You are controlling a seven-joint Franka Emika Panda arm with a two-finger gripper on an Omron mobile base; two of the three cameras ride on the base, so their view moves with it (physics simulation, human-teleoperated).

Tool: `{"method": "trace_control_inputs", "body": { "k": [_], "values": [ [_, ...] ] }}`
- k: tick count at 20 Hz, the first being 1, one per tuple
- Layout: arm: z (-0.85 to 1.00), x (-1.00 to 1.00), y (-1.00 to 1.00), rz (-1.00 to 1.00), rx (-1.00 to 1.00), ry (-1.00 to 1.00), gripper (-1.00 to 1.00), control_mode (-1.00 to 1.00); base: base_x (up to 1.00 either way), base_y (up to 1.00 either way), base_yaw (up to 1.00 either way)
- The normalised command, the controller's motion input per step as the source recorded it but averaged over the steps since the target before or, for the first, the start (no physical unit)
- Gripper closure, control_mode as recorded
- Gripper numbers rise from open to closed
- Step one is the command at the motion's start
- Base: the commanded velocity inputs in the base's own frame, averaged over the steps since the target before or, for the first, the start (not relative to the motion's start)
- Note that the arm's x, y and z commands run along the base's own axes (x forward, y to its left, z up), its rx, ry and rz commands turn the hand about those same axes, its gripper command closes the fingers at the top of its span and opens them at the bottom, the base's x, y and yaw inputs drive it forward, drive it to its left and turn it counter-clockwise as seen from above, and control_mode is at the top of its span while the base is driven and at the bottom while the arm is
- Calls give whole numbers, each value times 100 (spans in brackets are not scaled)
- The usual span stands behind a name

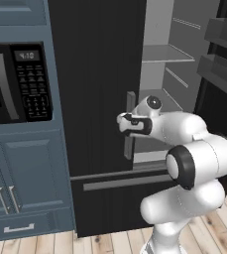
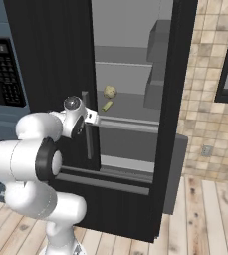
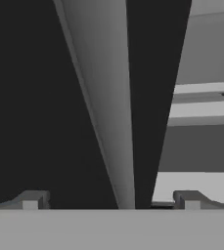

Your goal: Retrieve the butter from the fridge and place it on a plate on the dining table. Then retrieve the butter knife by the fridge and place it near the plate.

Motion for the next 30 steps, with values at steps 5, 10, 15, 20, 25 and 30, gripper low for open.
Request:
{"method": "trace_control_inputs", "body": {
  "k": [5,10,15,20,25,30],
  "values": [
    [-20,44,2,0,1,0,-100,-100,0,0,0],
    [-17,40,1,0,0,0,-100,-100,0,0,0],
    [-19,41,0,0,0,0,-100,-100,0,0,0],
    [-13,30,0,0,0,0,100,-100,0,0,0],
    [0,4,0,0,0,4,100,-100,0,0,0],
    [-1,-22,17,3,-2,1,100,-100,0,0,0]
  ]
}}
